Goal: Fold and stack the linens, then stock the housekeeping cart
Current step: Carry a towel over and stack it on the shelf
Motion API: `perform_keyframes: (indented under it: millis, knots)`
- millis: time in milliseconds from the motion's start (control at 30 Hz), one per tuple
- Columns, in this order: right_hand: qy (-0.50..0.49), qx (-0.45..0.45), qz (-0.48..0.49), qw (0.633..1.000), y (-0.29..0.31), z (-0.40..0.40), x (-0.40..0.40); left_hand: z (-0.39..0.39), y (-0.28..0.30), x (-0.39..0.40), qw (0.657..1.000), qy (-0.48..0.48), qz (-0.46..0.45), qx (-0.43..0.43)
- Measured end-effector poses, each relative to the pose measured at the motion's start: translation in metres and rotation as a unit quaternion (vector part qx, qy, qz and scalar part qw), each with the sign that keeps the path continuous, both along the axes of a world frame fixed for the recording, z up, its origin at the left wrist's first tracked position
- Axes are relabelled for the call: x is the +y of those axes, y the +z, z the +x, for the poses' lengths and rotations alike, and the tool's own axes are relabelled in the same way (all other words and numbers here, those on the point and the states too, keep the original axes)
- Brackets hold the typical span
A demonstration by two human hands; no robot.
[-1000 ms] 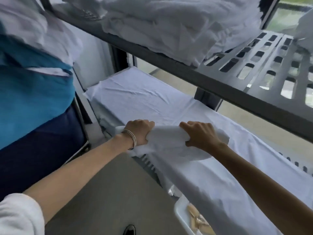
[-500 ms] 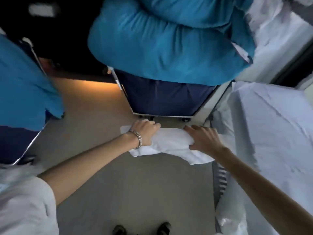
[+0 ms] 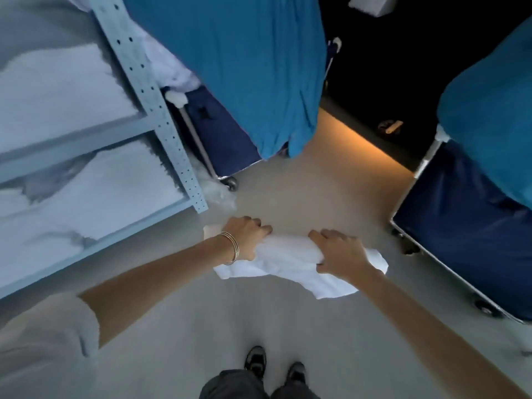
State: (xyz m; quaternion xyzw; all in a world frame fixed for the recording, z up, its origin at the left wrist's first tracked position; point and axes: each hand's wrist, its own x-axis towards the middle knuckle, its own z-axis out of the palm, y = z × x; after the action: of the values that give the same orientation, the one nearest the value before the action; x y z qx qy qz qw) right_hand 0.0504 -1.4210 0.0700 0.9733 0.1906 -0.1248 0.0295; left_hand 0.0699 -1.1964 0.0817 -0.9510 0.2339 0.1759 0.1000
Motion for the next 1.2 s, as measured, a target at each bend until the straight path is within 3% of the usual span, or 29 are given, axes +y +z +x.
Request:
perform_keyframes:
  millis: [200,300,533,767,1200]
  knots:
    - [0.174,0.025,0.014,0.984,-0.003,0.035,0.1,-0.036,-0.004,0.094,0.987,0.159,0.001,0.011]
    - [0.263,0.036,0.019,0.964,-0.003,0.041,0.148,-0.065,-0.007,0.13,0.966,0.258,-0.004,0.027]
    - [0.389,0.043,0.013,0.92,-0.001,0.031,0.242,-0.126,-0.01,0.195,0.919,0.391,-0.025,0.044]
    - [0.449,0.032,-0.005,0.893,-0.001,0.001,0.349,-0.177,-0.011,0.283,0.891,0.45,-0.041,0.045]
    - [0.456,0.018,0.004,0.89,0.015,-0.025,0.52,-0.21,0.013,0.454,0.896,0.443,-0.013,0.017]
